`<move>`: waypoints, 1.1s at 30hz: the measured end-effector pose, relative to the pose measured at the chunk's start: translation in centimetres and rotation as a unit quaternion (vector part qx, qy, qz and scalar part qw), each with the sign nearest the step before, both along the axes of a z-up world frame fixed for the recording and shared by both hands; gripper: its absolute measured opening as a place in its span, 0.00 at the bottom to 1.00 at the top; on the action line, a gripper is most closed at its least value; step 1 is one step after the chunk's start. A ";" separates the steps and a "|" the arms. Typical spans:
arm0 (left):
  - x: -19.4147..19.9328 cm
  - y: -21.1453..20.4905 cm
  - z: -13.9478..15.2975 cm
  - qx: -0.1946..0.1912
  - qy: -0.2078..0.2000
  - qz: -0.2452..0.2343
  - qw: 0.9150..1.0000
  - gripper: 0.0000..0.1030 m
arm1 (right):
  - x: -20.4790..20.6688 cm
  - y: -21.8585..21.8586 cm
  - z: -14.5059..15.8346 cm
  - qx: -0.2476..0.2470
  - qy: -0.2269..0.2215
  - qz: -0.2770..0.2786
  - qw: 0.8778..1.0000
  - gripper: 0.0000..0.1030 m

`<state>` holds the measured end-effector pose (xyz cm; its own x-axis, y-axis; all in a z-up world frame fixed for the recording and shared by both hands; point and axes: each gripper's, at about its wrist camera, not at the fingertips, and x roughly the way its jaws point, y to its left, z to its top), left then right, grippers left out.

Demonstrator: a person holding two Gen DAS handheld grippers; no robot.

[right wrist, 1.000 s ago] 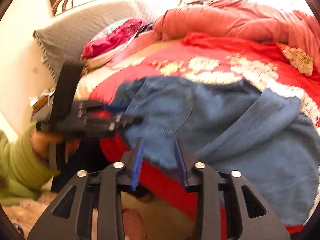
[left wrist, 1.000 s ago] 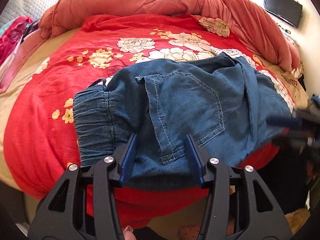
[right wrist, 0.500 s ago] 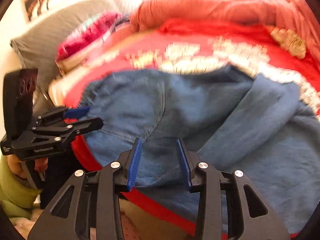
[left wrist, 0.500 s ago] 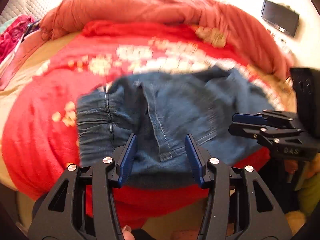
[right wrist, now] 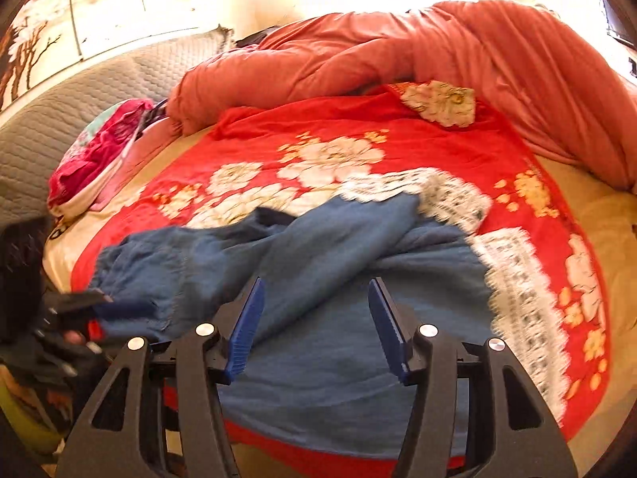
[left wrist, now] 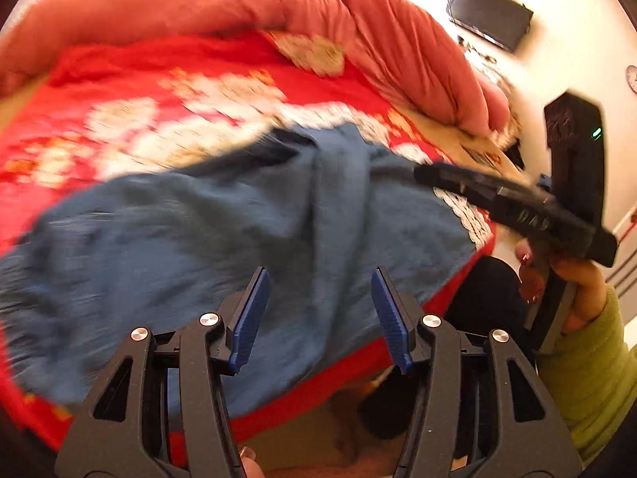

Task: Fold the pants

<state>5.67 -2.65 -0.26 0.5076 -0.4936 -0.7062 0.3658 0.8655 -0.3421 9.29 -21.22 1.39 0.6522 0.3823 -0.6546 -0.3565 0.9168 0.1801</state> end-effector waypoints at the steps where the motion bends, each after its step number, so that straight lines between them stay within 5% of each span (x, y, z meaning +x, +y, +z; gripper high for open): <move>1: 1.1 -0.9 -0.9 -0.002 0.017 -0.009 1.000 0.44 | 0.5 -0.4 0.1 -0.007 0.002 -0.007 1.000 0.51; 6: 4.8 -3.3 -2.6 0.006 0.046 -0.010 0.999 0.44 | 3.7 -0.1 0.6 -0.034 0.011 0.001 0.999 0.52; 11: 6.8 -4.0 -3.8 -0.040 0.039 -0.020 0.998 0.02 | 8.6 1.8 0.2 -0.066 0.031 0.004 0.997 0.52; 18: 6.4 -3.5 -4.2 -0.073 0.025 -0.039 0.996 0.02 | 14.9 6.7 -2.1 -0.136 0.046 0.017 0.990 0.52; 22: 6.1 -4.2 -4.2 -0.056 0.011 -0.040 0.998 0.02 | 18.3 8.8 -4.2 -0.180 0.070 0.004 0.981 0.51; 24: 5.9 -4.3 -4.0 -0.051 0.005 -0.044 0.998 0.02 | 20.0 9.0 -5.5 -0.189 0.089 -0.011 0.978 0.49; 25: 5.9 -4.3 -4.0 -0.051 0.004 -0.045 0.998 0.02 | 20.7 8.8 -6.3 -0.191 0.098 -0.020 0.976 0.36; 28: 6.2 -4.0 -4.0 -0.054 0.007 -0.038 0.998 0.02 | 21.2 7.7 -6.9 -0.175 0.099 -0.028 0.979 0.12; 33: 6.1 -3.3 -3.9 -0.058 0.006 -0.032 0.998 0.02 | 18.9 3.3 -4.4 -0.084 0.075 -0.055 0.992 0.09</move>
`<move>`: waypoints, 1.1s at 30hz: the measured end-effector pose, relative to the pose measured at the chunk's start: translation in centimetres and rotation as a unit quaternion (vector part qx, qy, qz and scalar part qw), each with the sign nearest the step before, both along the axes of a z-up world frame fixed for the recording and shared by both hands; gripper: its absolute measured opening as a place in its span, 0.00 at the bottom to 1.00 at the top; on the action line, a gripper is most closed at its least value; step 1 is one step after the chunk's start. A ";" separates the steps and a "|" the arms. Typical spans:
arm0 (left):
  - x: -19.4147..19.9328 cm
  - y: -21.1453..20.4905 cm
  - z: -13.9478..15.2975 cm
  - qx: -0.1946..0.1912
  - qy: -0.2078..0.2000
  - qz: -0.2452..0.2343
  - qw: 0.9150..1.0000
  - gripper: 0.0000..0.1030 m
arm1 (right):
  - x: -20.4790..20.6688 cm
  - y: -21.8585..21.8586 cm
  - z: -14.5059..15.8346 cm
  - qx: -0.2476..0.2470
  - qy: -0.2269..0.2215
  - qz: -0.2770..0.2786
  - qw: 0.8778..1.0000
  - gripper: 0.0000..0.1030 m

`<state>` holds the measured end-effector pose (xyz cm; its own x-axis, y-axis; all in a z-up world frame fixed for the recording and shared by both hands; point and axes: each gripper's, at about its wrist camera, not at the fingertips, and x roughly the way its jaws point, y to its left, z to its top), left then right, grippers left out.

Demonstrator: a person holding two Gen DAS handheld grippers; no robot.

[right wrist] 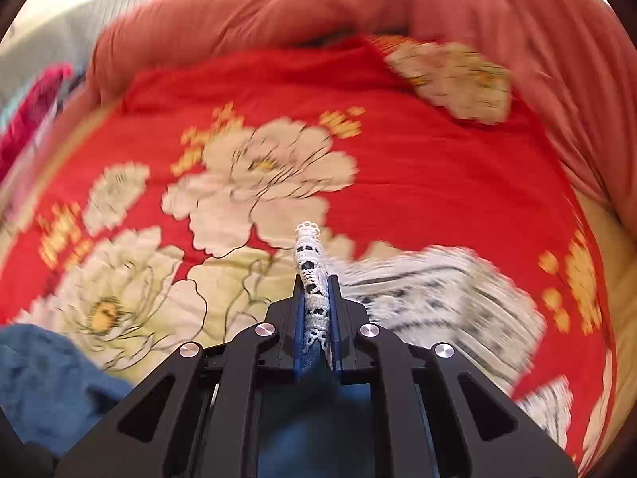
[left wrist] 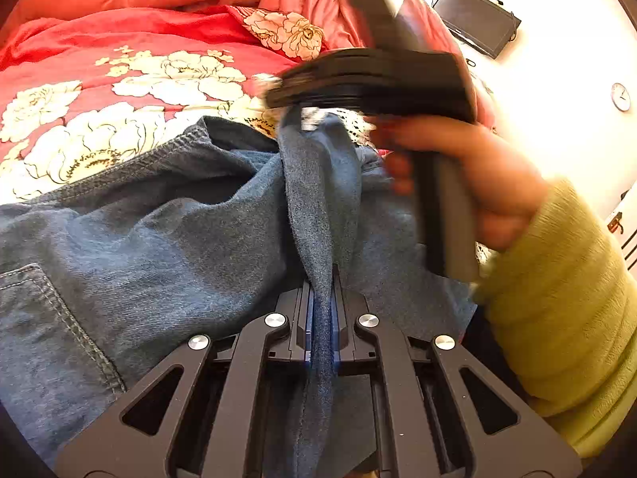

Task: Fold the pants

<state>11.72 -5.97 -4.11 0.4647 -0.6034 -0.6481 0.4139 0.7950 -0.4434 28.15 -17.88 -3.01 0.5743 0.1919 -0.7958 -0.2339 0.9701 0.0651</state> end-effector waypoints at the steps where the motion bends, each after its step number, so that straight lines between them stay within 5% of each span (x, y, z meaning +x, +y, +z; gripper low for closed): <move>1: -0.1 -0.2 -0.2 0.005 -0.003 0.001 1.000 0.03 | -0.7 -1.2 0.7 0.021 -0.006 -0.009 1.000 0.09; 8: -0.9 -0.5 0.4 0.024 -0.028 0.003 0.999 0.04 | -8.8 -10.2 4.4 0.133 -0.055 -0.097 0.985 0.08; 14: -1.4 -0.3 0.8 0.053 -0.047 -0.012 0.997 0.04 | -16.1 -15.8 3.6 0.224 -0.042 -0.151 0.962 0.08; 18: -2.3 -0.4 1.4 0.068 -0.062 -0.027 0.995 0.04 | -18.6 -16.9 1.6 0.228 -0.020 -0.162 0.960 0.08; 25: -3.2 -1.4 1.3 0.101 -0.081 -0.043 0.991 0.02 | -20.1 -18.7 0.8 0.259 -0.009 -0.178 0.949 0.28; 27: -3.6 -1.8 1.4 0.104 -0.084 -0.049 0.990 0.01 | -20.3 -19.6 0.6 0.272 -0.009 -0.185 0.944 0.27; 28: -3.7 -1.9 1.4 0.104 -0.087 -0.051 0.989 0.01 | -20.4 -19.9 0.6 0.271 -0.010 -0.184 0.945 0.10; 33: -5.5 -2.1 1.8 0.101 -0.095 -0.063 0.988 0.01 | -22.3 -20.8 1.2 0.258 -0.015 -0.168 0.951 0.08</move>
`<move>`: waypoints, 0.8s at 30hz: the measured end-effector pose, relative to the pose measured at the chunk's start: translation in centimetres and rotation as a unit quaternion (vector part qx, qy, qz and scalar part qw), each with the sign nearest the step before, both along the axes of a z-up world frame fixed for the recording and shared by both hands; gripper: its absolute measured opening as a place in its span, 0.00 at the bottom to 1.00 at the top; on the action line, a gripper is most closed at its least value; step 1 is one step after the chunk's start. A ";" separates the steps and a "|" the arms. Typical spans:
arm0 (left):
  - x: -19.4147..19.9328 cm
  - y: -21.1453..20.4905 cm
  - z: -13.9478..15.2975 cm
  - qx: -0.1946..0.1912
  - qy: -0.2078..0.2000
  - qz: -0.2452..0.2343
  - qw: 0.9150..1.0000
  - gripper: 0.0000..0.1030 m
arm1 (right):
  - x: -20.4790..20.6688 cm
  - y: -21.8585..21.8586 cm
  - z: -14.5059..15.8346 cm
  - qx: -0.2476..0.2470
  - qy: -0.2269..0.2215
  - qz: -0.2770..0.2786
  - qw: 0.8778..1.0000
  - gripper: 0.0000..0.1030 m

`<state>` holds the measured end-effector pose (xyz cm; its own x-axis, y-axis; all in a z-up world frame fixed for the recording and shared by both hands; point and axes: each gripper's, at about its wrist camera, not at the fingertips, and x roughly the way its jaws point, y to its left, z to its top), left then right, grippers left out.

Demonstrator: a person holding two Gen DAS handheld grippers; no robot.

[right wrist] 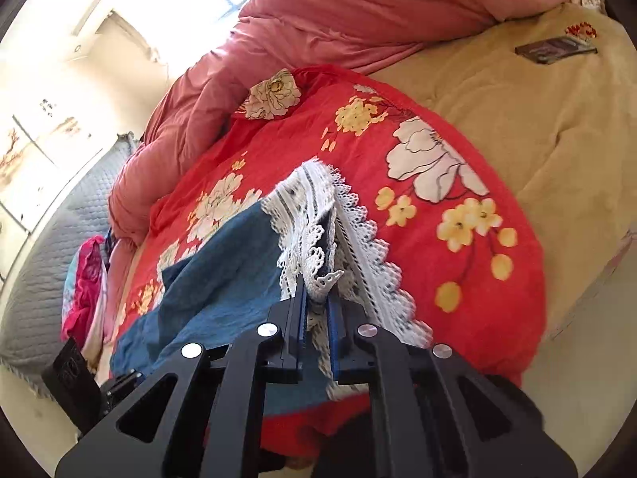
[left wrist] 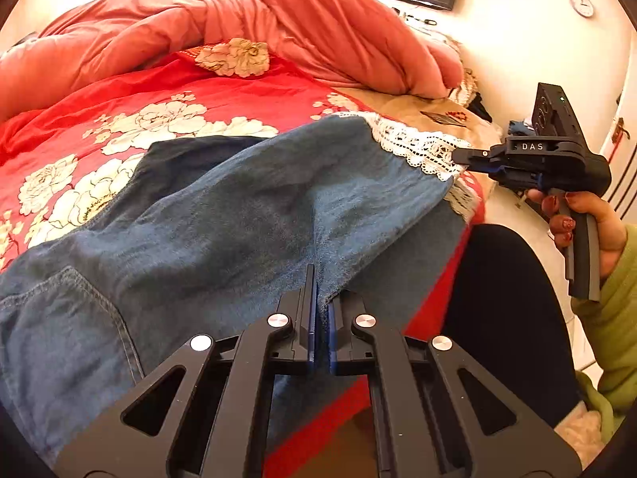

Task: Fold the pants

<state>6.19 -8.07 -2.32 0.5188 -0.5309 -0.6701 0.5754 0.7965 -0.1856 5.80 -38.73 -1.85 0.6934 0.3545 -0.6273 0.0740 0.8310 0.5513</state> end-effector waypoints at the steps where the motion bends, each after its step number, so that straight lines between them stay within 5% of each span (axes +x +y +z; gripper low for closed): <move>1: -0.6 0.0 0.1 0.002 -0.001 -0.003 1.000 0.01 | -0.3 -0.2 0.1 -0.003 0.000 0.002 1.000 0.08; 17: -1.8 -1.7 -2.5 0.065 0.005 -0.002 0.998 0.05 | -2.3 -1.1 -3.4 -0.032 0.045 0.010 0.998 0.10; 20: -1.9 -1.5 -2.5 0.053 0.008 -0.001 0.999 0.08 | -2.6 -1.0 -2.9 -0.061 0.051 0.002 0.997 0.28; 21: -2.1 -1.4 -2.5 0.048 0.009 -0.002 0.999 0.11 | -2.8 -1.0 -2.6 -0.081 0.053 -0.005 0.995 0.43; 24: -2.8 -1.2 -2.4 0.045 0.010 -0.002 0.999 0.20 | -4.0 -1.0 -0.5 -0.107 0.025 -0.012 0.994 0.44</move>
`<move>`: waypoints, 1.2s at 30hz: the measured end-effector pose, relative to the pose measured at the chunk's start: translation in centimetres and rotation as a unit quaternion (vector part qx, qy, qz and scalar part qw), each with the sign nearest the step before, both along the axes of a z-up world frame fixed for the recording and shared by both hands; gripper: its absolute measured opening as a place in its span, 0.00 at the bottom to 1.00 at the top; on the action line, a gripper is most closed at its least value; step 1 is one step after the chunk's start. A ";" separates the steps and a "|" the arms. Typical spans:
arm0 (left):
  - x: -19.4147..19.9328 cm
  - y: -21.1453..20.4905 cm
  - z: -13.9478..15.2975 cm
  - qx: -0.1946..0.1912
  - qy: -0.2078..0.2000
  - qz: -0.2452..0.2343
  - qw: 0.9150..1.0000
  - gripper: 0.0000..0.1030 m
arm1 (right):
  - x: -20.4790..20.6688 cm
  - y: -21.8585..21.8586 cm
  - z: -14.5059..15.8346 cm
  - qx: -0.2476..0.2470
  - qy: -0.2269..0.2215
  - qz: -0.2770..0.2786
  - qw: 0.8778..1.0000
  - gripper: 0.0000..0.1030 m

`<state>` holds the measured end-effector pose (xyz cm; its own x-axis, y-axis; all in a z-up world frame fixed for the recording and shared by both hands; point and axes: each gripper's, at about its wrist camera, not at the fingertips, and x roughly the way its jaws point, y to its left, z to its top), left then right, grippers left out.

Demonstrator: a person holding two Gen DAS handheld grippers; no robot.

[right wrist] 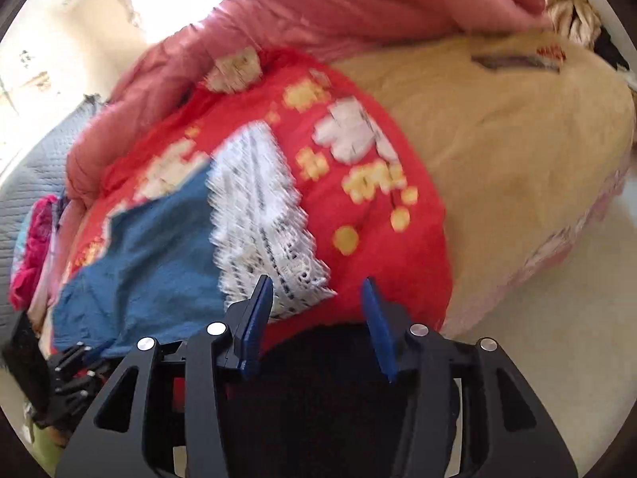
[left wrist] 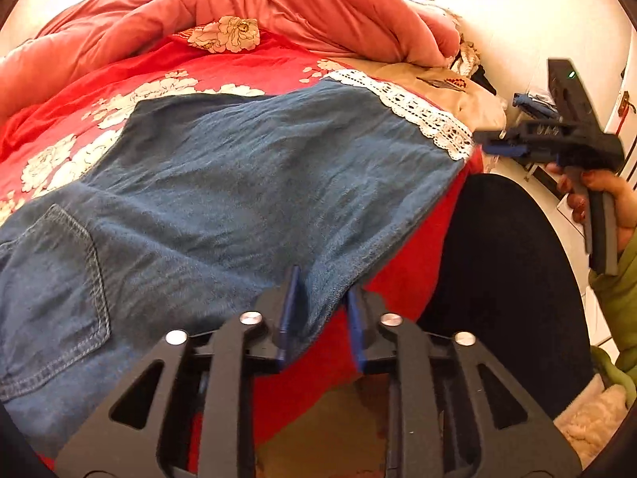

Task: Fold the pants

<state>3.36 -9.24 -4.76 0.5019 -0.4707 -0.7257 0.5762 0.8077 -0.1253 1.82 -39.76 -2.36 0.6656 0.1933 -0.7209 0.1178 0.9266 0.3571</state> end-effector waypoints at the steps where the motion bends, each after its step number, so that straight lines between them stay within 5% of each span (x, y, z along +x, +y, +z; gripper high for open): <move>1: -0.3 0.2 0.1 0.000 0.000 0.002 1.000 0.22 | -0.3 0.2 0.5 -0.006 -0.010 0.003 1.000 0.44; 7: -2.5 3.7 2.1 -0.040 0.007 0.038 0.998 0.31 | 0.5 5.8 2.7 -0.031 -0.047 0.103 0.993 0.45; 11: -4.0 9.0 4.3 -0.050 -0.011 0.120 0.991 0.34 | 3.3 10.4 1.4 -0.041 -0.033 0.180 0.982 0.52; 14: -4.7 14.2 5.6 -0.038 -0.021 0.209 0.977 0.38 | 5.7 11.9 -2.5 -0.063 0.054 0.178 0.981 0.55; 18: -4.4 20.6 5.5 -0.046 -0.004 0.316 0.948 0.45 | 5.2 11.5 -2.8 -0.052 0.035 0.178 0.982 0.59; 23: -2.7 23.1 3.7 -0.092 0.050 0.356 0.929 0.58 | 4.7 10.7 -2.8 -0.033 0.028 0.171 0.984 0.59; 26: -1.6 22.2 2.8 -0.084 0.066 0.357 0.928 0.57 | 4.2 10.6 -2.7 -0.028 0.027 0.170 0.985 0.59; 29: -0.9 21.2 2.8 -0.060 0.046 0.367 0.927 0.37 | 4.0 10.7 -2.7 -0.027 0.027 0.168 0.985 0.60; 36: -2.2 22.8 5.5 -0.052 0.001 0.373 0.926 0.34 | 3.9 10.8 -2.8 -0.027 0.026 0.168 0.985 0.61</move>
<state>1.14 13.59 0.79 0.7142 -0.0601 -0.6973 -0.1385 0.9645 -0.2250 5.71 -28.91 -5.14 0.5325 0.3572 -0.7674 -0.1828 0.9337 0.3078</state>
